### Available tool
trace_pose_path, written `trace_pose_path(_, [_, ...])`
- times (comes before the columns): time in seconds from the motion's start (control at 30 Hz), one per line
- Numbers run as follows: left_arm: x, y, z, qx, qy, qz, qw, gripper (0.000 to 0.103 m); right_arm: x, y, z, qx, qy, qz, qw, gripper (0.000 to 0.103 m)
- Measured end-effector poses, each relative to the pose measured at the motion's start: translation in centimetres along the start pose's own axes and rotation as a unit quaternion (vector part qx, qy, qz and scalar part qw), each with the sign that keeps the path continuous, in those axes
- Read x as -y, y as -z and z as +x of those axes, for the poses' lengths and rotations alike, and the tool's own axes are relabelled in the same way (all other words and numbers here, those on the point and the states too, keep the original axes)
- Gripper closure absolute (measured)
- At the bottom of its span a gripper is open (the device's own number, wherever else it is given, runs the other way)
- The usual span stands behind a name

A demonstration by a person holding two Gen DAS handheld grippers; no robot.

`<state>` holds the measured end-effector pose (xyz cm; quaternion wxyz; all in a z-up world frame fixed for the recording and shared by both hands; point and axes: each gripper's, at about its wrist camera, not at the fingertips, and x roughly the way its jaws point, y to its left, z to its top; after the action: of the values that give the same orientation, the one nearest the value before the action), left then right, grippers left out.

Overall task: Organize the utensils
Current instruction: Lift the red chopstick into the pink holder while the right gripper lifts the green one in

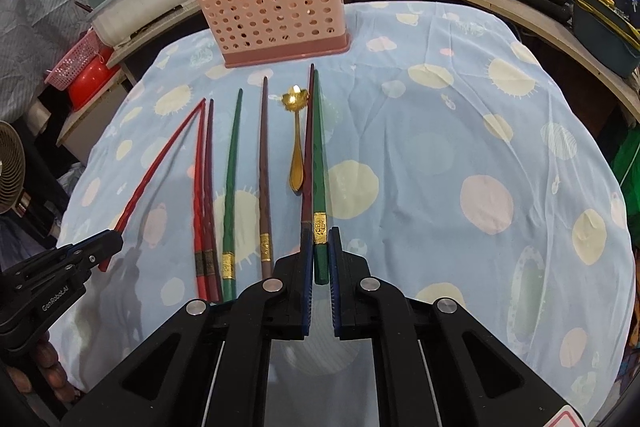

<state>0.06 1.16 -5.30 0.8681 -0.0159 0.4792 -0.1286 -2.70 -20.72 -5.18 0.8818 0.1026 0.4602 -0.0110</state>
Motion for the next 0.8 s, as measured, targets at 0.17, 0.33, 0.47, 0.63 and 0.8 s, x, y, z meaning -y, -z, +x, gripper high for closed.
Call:
trace_pose_path(0.17, [-0.1,-1.0,-1.7,0.020,0.003,-0.002,0.9998,0.095,-0.1,-1.1,-1.8,0.022,-0.009,0.004,1.000,0.096])
trace_pose_path(0.33, [0.2,-2.6,-3.4,0.042,0.009,-0.001,0.9991,0.096,-0.2,-2.7,-3.7,0.048,-0.015,0.006,0.999,0.096])
trace_pose_path(0.47, [0.4,-4.1,-4.8,0.061,0.012,0.001,0.9981,0.096,-0.3,-3.9,-4.8,0.065,-0.018,0.007,0.998,0.096])
trace_pose_path(0.63, [0.4,-6.2,-6.4,0.089,0.011,0.001,0.9960,0.096,-0.4,-5.6,-6.1,0.088,-0.024,0.009,0.996,0.096])
trace_pose_path(0.8, [0.4,-8.3,-7.9,0.117,0.008,0.002,0.9931,0.096,-0.5,-7.3,-7.1,0.110,-0.027,0.008,0.994,0.096])
